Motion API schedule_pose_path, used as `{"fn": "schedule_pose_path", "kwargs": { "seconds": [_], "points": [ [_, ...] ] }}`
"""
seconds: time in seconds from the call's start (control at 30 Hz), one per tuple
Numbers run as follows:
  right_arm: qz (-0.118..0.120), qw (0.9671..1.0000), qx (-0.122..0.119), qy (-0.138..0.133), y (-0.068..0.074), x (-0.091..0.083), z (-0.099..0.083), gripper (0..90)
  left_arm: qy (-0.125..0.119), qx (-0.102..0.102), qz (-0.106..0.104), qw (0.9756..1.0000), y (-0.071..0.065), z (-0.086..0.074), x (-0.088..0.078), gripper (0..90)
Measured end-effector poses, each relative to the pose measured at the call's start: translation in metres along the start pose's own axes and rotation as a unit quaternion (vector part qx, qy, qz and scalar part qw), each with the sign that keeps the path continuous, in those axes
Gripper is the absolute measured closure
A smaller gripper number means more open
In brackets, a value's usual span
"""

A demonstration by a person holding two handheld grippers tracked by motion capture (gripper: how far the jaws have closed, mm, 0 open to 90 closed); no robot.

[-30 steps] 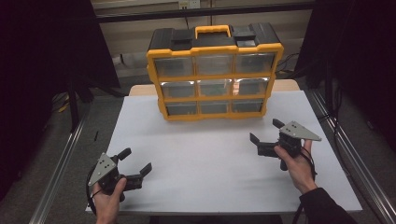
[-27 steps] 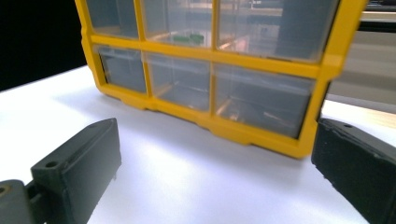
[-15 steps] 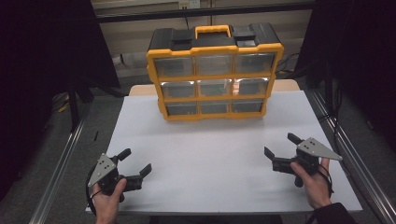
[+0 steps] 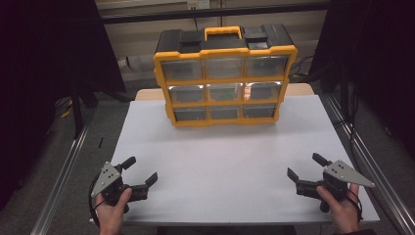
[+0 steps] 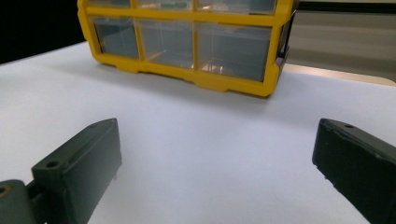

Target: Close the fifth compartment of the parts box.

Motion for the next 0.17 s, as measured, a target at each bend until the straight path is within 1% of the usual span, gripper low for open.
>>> {"fn": "schedule_pose_path", "kwargs": {
  "seconds": [0.03,0.07,0.1,0.13,0.17],
  "points": [
    [-0.003,1.0000,-0.001,-0.001,-0.0005,-0.0010,-0.0004,0.3,0.000,0.001,-0.001,1.0000,0.0000,-0.0004,0.0005,2.1],
    [-0.002,1.0000,0.005,-0.005,-0.0011,-0.0019,0.0002,0.3,0.001,0.000,-0.002,1.0000,-0.0001,-0.0008,0.0009,2.1],
    [0.000,1.0000,0.007,-0.007,-0.0012,-0.0019,0.0009,0.2,0.000,-0.005,-0.001,1.0000,-0.0005,-0.0009,0.0017,2.1],
    [0.001,1.0000,0.006,-0.006,-0.0014,-0.0008,0.0008,0.1,0.007,0.001,0.002,1.0000,0.0010,-0.0015,0.0012,2.1],
    [0.003,1.0000,0.003,-0.002,-0.0013,0.0000,0.0004,0.2,0.006,0.000,0.001,1.0000,0.0012,-0.0014,0.0016,2.1]
  ]
}}
Point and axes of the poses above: each handheld gripper's, and its own axes: x roughly forward along the jaws, z roughly out of its top, y roughly to its left, the point moved 4 cm from there along x, roughly forward along the jaws, and after that the axes turned 8 degrees about y, right-handed, at the moved point
